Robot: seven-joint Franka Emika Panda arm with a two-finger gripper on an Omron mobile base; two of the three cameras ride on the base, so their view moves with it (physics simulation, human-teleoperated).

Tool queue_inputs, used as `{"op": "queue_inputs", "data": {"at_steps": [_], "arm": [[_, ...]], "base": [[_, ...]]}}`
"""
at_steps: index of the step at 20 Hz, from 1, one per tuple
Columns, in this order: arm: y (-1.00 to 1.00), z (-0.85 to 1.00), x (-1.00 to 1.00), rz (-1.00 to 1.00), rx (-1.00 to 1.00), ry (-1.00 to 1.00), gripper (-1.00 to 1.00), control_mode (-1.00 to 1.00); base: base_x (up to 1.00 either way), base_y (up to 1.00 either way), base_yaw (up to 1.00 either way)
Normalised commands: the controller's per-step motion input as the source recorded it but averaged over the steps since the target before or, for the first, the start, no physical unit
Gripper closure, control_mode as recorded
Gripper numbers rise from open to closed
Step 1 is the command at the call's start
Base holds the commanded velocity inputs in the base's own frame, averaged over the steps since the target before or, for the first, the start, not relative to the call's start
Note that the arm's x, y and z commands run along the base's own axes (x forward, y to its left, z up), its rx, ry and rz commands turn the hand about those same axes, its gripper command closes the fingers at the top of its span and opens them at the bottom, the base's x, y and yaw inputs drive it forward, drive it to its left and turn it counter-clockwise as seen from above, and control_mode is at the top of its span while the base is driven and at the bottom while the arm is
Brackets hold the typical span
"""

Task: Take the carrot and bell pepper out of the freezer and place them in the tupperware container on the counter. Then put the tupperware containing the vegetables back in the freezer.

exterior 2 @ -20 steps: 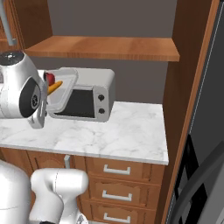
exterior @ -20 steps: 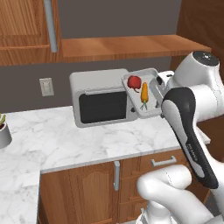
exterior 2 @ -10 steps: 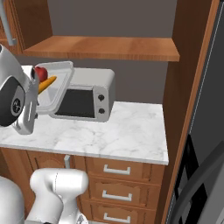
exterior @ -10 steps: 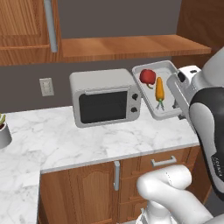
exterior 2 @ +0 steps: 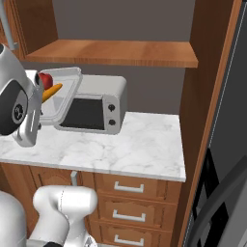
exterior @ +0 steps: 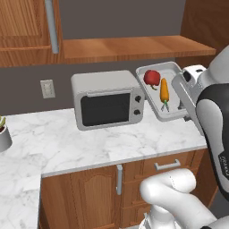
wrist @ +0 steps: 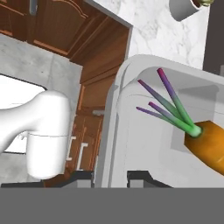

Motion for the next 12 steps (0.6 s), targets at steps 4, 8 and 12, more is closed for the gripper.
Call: {"op": "queue_inputs", "data": {"at_steps": [4,8,12], "arm": [[0.00,0.00,0.00,0.00,0.00,0.00,1.00,-1.00],[0.00,-0.01,0.00,0.00,0.00,0.00,1.00,-1.00],[0.00,-0.01,0.00,0.00,0.00,0.00,1.00,1.00]], "base": [[0.00,0.00,0.00],[0.00,0.00,0.00],[-0.16,0.00,-0.02]]}}
